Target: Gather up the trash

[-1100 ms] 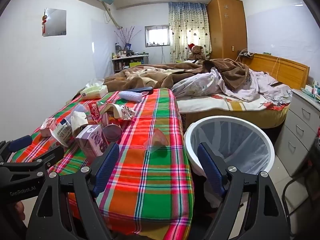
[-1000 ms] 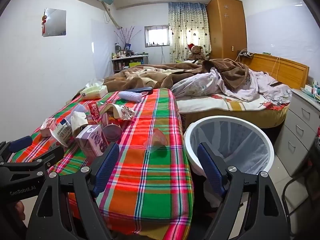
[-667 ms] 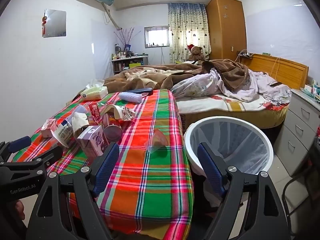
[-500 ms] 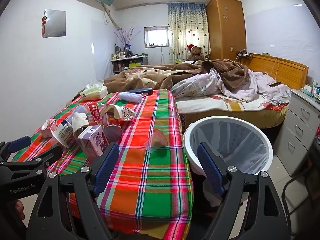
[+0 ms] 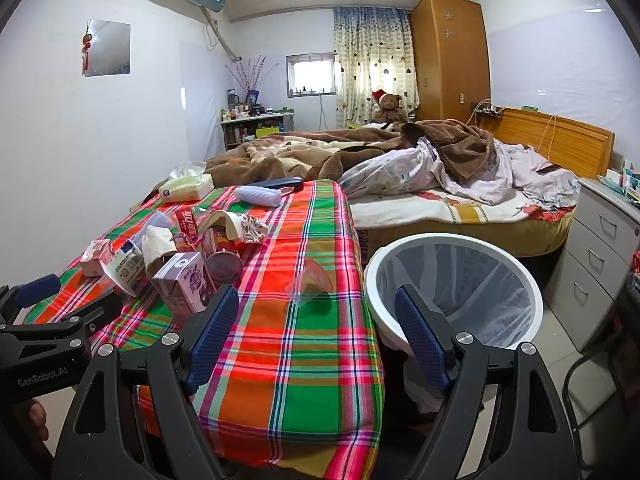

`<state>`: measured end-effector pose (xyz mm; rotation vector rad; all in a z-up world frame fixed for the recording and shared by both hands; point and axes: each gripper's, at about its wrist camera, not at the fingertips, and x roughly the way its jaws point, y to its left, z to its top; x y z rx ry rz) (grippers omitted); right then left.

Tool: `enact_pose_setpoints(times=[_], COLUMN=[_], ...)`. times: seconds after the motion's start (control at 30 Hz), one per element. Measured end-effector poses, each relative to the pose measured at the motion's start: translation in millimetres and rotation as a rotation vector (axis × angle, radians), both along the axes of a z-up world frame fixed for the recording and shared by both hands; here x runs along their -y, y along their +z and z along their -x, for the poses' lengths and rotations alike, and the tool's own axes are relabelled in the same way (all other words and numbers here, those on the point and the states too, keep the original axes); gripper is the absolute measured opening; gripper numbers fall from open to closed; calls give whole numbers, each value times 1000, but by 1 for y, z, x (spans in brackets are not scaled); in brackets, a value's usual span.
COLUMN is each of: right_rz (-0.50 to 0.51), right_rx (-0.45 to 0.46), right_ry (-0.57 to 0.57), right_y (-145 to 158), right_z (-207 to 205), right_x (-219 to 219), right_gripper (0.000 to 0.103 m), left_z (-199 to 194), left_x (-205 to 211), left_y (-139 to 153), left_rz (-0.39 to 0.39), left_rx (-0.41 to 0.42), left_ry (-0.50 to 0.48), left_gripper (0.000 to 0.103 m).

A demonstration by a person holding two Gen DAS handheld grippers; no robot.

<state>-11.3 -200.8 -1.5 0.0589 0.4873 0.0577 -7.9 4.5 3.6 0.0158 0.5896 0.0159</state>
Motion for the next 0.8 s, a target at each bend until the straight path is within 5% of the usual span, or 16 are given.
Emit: enact_pose_setpoints(times=[0.8], right_rz=[1], right_rx=[4], right_ry=[-2], right_y=[2], right_z=[1], right_x=[0], right_gripper=[82], left_z=[-1], left_x=[-1], left_y=[1], left_rz=[8], left_rx=[1], left_ry=[4], left_gripper=[102])
